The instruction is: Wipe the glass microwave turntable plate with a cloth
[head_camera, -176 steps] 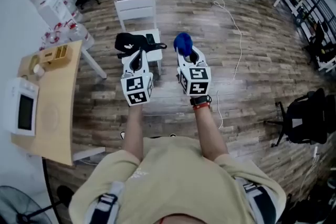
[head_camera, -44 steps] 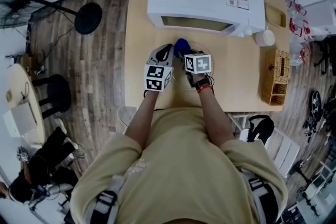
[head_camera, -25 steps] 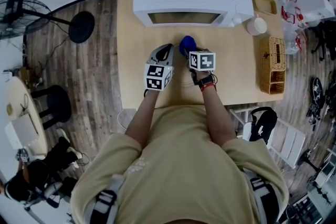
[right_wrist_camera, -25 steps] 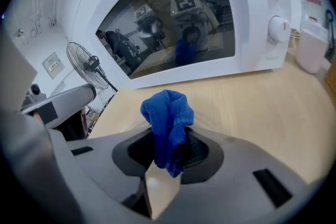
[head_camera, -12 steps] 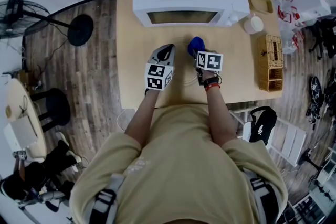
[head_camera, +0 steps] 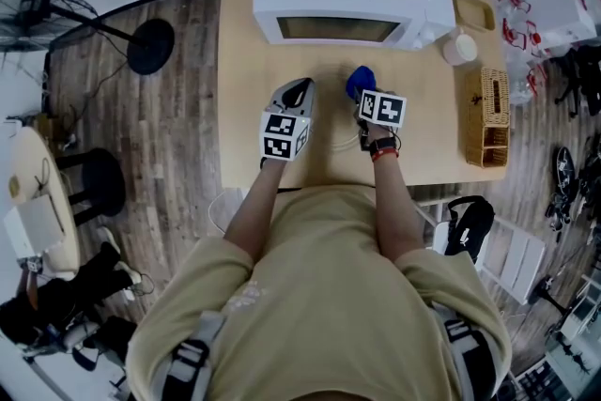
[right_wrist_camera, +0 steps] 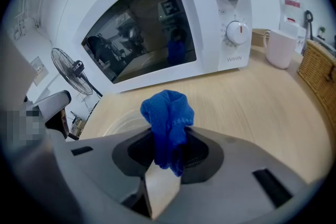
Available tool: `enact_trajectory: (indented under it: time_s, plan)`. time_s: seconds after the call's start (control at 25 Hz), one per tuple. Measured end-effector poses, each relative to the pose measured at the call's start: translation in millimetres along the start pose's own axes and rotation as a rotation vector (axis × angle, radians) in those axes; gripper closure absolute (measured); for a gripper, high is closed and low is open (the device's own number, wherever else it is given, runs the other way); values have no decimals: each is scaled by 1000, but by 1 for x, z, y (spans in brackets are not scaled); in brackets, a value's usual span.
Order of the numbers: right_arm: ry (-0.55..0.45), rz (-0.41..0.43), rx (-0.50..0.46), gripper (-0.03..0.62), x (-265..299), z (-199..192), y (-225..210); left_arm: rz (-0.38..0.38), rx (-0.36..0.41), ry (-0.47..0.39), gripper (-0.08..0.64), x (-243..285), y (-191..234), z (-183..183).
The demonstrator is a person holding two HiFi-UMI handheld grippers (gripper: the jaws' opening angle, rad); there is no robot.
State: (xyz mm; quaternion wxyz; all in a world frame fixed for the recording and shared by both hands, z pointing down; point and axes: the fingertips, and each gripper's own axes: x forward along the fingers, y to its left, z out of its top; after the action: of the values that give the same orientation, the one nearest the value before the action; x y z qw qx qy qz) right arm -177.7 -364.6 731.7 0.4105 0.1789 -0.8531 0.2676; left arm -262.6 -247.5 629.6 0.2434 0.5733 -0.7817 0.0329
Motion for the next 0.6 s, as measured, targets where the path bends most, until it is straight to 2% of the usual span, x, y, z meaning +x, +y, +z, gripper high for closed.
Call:
enact_trajectory:
  time_s: [0.32,0.48,0.6]
  plan:
    - [-20,137,-10,471,-4,3,67,73,-40,0,541,-32,23,0]
    - [-5,246,-51,472,5,4,110,116,-59,2,541,-45,36,-3]
    - [15,279,-81,473,15,2,134,131,-63,0,542,-53,48,0]
